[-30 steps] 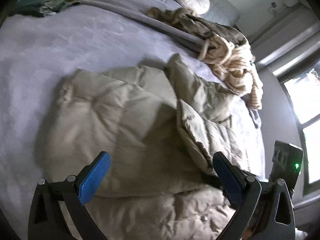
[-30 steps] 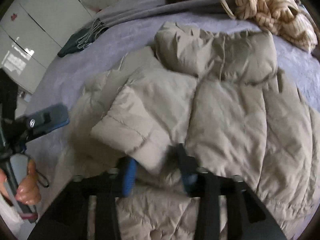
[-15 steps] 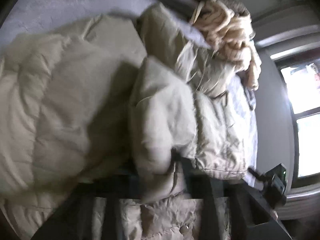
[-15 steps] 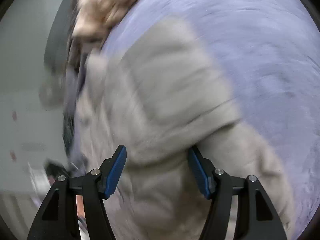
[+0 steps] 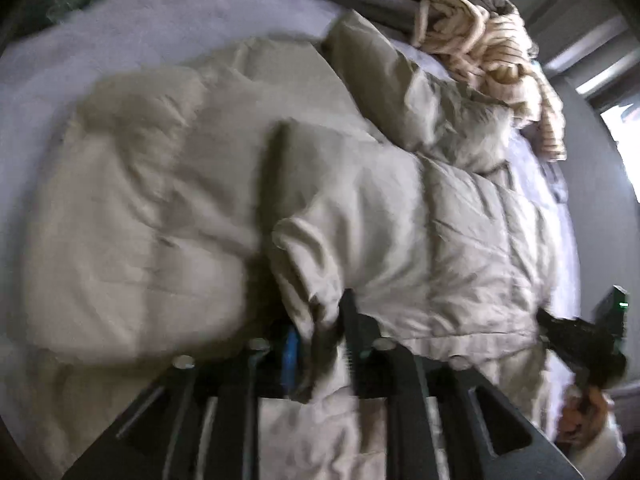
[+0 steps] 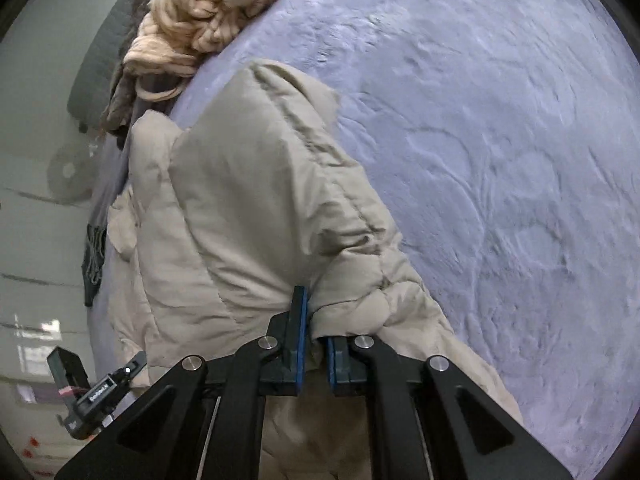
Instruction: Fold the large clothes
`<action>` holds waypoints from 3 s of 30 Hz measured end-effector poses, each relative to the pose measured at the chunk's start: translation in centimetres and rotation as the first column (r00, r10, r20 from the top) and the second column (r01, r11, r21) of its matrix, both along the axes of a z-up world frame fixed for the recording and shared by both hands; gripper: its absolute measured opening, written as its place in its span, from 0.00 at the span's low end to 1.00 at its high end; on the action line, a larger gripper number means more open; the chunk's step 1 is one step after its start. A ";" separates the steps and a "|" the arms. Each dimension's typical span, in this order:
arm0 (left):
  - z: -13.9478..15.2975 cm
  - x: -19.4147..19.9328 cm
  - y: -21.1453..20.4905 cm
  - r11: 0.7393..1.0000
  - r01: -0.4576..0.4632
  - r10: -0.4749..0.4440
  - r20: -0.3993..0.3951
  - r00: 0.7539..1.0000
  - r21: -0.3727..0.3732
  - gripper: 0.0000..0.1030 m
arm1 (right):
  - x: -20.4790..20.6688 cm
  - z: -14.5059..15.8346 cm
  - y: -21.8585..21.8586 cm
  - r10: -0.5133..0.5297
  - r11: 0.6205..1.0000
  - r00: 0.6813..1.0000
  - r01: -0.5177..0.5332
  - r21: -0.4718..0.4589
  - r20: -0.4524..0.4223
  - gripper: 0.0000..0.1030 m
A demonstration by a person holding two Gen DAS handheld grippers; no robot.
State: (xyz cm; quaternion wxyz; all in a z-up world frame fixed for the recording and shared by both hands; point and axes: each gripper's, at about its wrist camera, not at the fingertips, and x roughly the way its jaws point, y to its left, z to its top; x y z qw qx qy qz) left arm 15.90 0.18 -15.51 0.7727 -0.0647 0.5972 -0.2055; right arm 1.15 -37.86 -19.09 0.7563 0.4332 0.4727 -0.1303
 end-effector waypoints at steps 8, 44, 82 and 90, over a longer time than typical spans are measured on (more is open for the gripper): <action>4.5 0.3 3.1 0.997 -0.011 -0.003 0.181 0.984 0.077 0.31 | -3.3 4.6 0.9 0.113 0.992 0.994 -0.114 -0.062 -0.008 0.25; -0.6 -1.7 0.0 0.968 0.054 -0.098 0.172 0.980 0.244 0.32 | -3.1 3.0 -0.3 0.159 0.882 0.978 -0.202 -0.425 -0.135 0.22; 9.6 -16.2 3.2 0.936 -0.067 0.051 0.057 0.997 0.344 1.00 | -12.4 8.1 6.6 0.268 0.963 0.959 -0.269 -0.001 -0.096 0.96; 9.5 -19.8 3.8 0.936 -0.083 0.082 0.018 0.996 0.343 1.00 | -13.3 7.3 9.1 0.372 0.928 0.923 -0.366 0.076 -0.096 1.00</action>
